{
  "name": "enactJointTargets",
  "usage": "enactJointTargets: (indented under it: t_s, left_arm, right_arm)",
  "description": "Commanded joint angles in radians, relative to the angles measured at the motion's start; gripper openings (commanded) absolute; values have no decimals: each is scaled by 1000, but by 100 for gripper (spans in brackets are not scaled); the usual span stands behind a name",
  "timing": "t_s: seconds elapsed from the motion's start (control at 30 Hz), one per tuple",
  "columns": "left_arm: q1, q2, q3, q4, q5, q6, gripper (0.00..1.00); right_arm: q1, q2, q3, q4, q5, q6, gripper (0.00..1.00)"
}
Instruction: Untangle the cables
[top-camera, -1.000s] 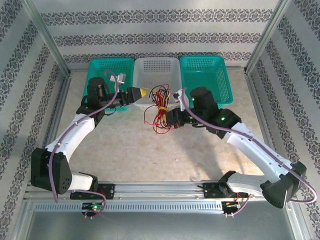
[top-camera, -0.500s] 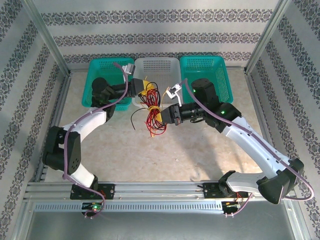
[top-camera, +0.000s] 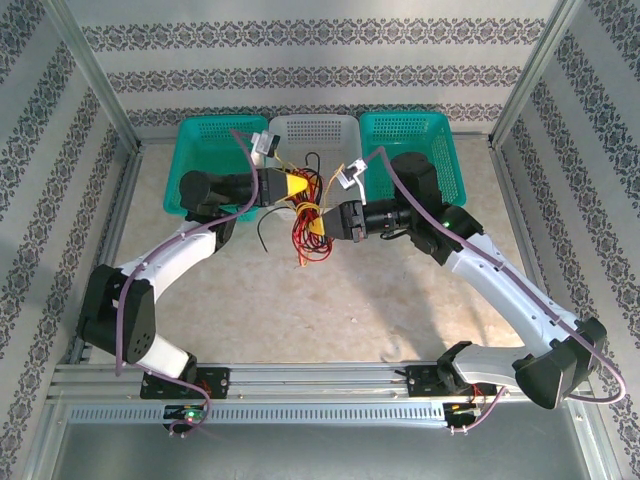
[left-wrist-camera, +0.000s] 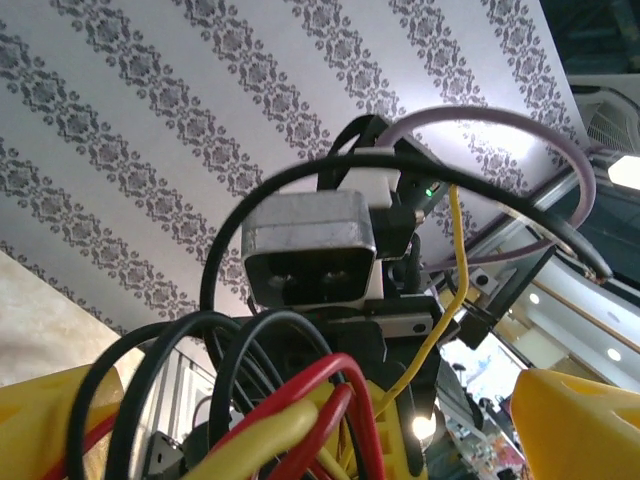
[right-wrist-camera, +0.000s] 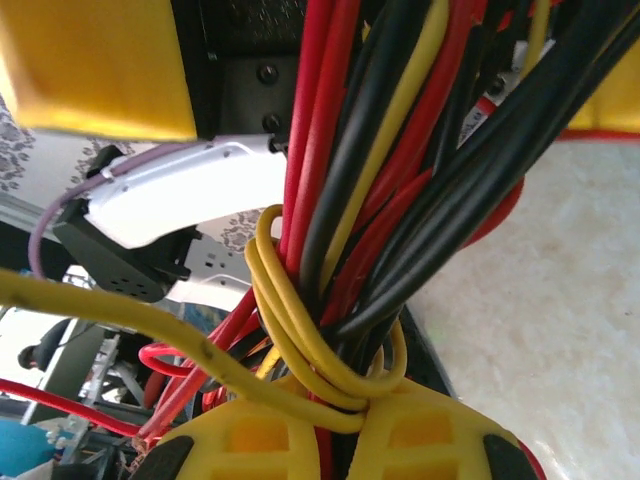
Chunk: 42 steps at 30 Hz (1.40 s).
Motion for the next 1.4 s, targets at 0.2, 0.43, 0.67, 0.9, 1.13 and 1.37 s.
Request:
enactJointTargets:
  t_s: [0.2, 0.43, 0.67, 0.9, 1.13, 1.37]
  left_arm:
    - [-9, 90, 122, 202, 59, -163, 57]
    - [-4, 110, 133, 185, 89, -159, 18]
    - [34, 76, 107, 153, 34, -110, 0]
    - [41, -121, 51, -546, -176, 503, 0]
    - [32, -204, 85, -953, -267, 786, 0]
    - [32, -201, 112, -1012, -208, 793, 0]
  right_arm:
    - [-8, -12, -34, 145, -52, 75, 0]
    - [-33, -52, -69, 148, -26, 75, 0]
    - [-103, -88, -80, 102, -3, 64, 13]
    - [-101, -229, -67, -137, 338, -118, 92]
    - [-47, -273, 32, -275, 652, -176, 89]
    - [19, -149, 224, -330, 751, -231, 73]
